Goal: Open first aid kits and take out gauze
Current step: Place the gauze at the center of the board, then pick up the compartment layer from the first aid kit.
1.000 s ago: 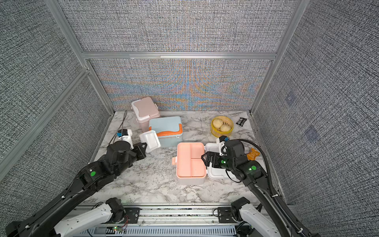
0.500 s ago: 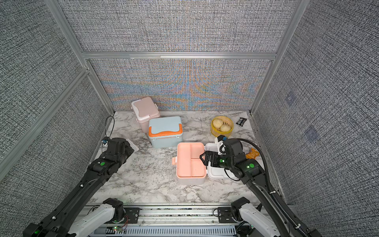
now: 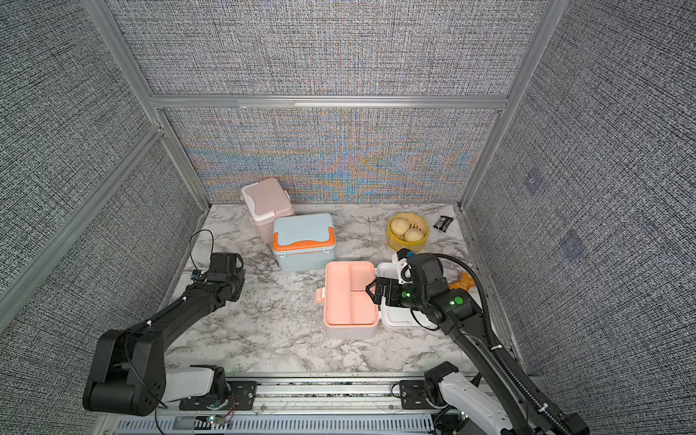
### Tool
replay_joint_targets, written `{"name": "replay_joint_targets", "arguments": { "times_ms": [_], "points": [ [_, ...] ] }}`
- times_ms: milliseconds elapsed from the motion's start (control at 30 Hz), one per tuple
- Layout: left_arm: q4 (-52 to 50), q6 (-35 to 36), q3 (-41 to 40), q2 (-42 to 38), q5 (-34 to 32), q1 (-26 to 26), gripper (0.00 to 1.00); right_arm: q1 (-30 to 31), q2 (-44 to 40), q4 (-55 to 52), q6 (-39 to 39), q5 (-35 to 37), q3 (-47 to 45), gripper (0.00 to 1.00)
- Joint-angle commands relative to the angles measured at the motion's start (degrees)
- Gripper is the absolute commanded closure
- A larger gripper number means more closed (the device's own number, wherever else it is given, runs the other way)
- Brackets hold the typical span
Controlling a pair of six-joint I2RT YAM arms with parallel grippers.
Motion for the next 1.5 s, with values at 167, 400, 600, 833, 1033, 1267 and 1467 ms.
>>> {"name": "replay_joint_targets", "arguments": {
  "times_ms": [167,400,600,833,1033,1267,1467],
  "points": [
    [4.6,-6.3,0.2,4.7,-1.2,1.8,1.00,0.1,-0.1,0.1,-0.7,-0.8,0.4,0.01],
    [7.3,-5.6,0.8,9.4,3.2,5.0,1.00,0.0,-0.7,-0.5,-0.7,-0.5,0.4,0.01],
    [3.8,-5.1,1.8,8.1,9.2,5.8,0.52,0.0,-0.4,-1.1,-0.5,0.0,1.1,0.01],
    [0.5,1.4,2.6,0.6,14.2,5.7,0.06,-0.1,-2.3,-3.8,-0.1,3.9,2.7,0.01],
    [-5.9,10.3,4.7,-10.7,18.9,5.7,0.00,-0.2,-6.4,-2.7,1.0,4.7,2.2,0.01],
    [-12.1,22.2,8.9,-24.2,28.0,5.0,0.00,-0.8,-10.3,-2.8,-0.1,5.0,2.5,0.01],
    [-10.2,31.8,7.4,-33.5,38.0,1.8,0.00,-0.9,-10.7,-4.1,-1.5,3.4,2.8,0.01]
  ]
}}
